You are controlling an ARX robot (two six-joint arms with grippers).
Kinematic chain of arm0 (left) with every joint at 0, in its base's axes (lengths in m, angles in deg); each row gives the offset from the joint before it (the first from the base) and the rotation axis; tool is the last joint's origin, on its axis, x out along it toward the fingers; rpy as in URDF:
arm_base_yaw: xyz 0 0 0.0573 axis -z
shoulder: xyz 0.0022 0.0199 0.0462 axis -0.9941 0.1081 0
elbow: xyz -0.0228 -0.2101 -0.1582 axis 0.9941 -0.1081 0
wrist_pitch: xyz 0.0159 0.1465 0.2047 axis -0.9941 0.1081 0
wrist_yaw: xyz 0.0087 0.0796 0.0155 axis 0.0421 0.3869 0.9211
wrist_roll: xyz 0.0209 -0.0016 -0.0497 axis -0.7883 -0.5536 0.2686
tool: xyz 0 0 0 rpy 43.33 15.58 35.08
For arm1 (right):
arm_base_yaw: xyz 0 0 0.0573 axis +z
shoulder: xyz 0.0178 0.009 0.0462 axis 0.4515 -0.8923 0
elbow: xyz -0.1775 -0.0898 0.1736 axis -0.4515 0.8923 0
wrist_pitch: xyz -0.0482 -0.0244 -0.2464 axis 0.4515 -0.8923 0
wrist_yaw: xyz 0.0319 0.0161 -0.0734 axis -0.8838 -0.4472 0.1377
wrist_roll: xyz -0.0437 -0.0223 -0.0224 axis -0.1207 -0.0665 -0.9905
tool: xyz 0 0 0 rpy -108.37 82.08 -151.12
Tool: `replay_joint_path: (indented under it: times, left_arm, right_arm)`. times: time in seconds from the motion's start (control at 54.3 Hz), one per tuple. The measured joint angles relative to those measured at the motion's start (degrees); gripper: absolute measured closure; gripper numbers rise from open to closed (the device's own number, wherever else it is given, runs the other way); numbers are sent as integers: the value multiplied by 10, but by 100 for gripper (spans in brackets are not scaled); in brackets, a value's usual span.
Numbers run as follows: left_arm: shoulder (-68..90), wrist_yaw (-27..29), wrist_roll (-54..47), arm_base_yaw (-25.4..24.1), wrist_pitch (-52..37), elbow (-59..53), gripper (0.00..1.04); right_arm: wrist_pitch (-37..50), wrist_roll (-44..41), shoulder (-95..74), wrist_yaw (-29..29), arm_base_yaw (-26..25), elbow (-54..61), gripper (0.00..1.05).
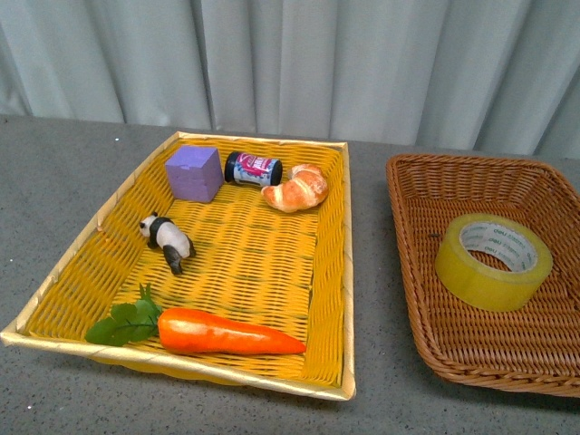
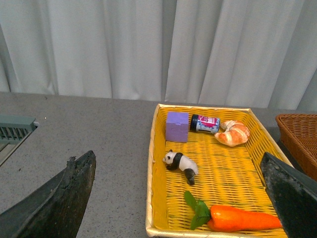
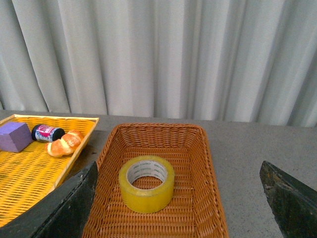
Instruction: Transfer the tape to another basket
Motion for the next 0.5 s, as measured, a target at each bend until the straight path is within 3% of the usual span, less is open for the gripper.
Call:
replay_joint_path:
  times: [0.497]
  left_arm:
    - [0,0,0,0,0,0,6]
  right_arm:
    - [0,0,0,0,0,0,9]
